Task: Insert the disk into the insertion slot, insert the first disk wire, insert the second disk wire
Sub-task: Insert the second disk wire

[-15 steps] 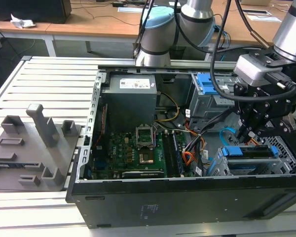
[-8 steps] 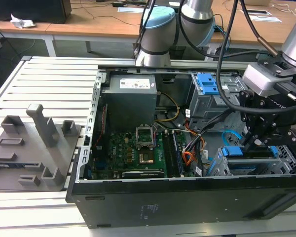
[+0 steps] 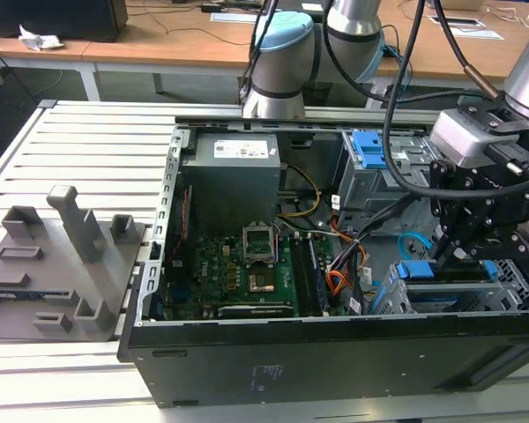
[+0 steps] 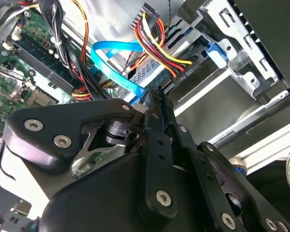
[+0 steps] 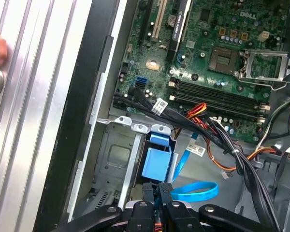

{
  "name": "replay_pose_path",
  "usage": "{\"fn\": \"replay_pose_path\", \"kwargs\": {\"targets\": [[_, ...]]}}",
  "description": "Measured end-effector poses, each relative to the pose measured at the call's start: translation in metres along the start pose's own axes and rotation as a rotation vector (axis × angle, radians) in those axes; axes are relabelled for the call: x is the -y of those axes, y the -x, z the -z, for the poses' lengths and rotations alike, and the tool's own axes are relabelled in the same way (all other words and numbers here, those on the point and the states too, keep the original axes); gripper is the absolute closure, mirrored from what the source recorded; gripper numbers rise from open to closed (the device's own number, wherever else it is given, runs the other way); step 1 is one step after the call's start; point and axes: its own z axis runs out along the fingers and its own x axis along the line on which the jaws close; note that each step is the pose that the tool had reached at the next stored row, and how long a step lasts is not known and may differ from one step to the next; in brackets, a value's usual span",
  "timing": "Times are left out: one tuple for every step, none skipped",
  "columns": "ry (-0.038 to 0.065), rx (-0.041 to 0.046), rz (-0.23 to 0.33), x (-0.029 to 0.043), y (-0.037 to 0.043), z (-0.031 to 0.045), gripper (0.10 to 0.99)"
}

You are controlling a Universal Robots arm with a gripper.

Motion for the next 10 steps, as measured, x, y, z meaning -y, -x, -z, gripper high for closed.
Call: {"fn": "replay_pose_path", "kwargs": {"targets": [[0.001,0.0007,-0.013,0.0000,0.0000,0.0000,0.922],[0.002,0.0020,-0.042,0.0005,-0.0001,0.0000,0.922],[0.002,0.0029,-0.055,0.0012,0.0000,0.0000,0.922],[0.003,0.0033,-0.063,0.0018,0.0001,0.0000,0.922],[0.003,0.0040,-0.076,0.0032,0.0002,0.0001,0.922],[0.004,0.0044,-0.087,0.0043,0.0003,0.0002,0.922],[0.004,0.0047,-0.095,0.0052,0.0003,0.0003,0.922],[0.004,0.0050,-0.101,0.0063,0.0004,0.0004,0.922],[0.005,0.0052,-0.107,0.0075,0.0005,0.0004,0.922],[0.005,0.0055,-0.113,0.0086,0.0005,0.0004,0.922]]}}
